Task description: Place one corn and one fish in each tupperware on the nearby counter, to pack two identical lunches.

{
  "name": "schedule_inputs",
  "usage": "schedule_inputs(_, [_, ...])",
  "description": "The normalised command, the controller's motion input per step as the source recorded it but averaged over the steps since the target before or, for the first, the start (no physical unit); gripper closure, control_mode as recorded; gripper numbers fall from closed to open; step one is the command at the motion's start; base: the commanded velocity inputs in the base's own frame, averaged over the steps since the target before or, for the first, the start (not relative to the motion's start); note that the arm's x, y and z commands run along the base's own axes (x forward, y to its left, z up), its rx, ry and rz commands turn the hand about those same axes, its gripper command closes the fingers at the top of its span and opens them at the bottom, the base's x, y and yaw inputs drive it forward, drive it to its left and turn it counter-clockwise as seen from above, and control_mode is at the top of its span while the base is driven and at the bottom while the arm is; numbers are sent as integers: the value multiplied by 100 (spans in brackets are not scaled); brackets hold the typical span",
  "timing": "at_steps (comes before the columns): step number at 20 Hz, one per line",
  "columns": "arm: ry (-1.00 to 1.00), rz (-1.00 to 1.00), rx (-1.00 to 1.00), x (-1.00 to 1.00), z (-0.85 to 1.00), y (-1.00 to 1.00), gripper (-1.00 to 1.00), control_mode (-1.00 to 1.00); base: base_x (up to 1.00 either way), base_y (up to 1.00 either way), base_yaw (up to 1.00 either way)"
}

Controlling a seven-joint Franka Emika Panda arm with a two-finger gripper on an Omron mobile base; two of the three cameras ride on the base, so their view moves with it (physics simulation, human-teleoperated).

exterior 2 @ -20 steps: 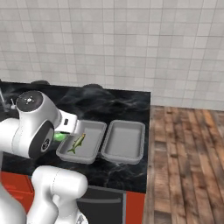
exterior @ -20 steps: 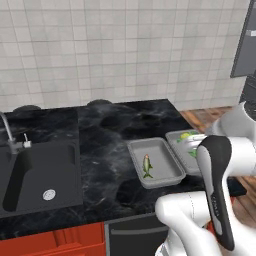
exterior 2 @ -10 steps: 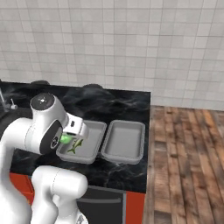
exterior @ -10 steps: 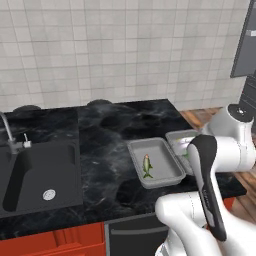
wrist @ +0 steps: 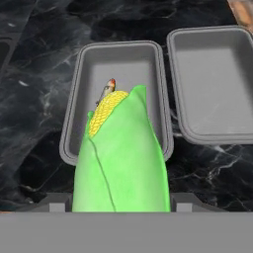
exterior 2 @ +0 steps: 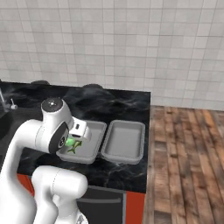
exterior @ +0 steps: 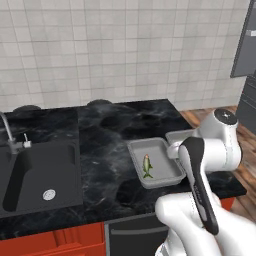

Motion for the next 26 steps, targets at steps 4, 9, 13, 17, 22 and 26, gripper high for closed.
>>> schedule_inputs(4, [-5,-2,0,39,-32,13,100,-100,0,0,0])
schedule_inputs(9, [-6,-2,0,43,-29,1,100,-100,0,0,0])
schedule_inputs(13, [-6,-3,0,38,-31,-5,100,-100,0,0,0])
schedule_inputs(17, [-3,-2,0,33,-30,-4,100,-100,0,0,0])
schedule_inputs(22, [0,-1,0,26,-22,0,100,-100,0,0,0])
schedule_inputs(26, [0,0,0,24,-24,0,100,-100,0,0,0])
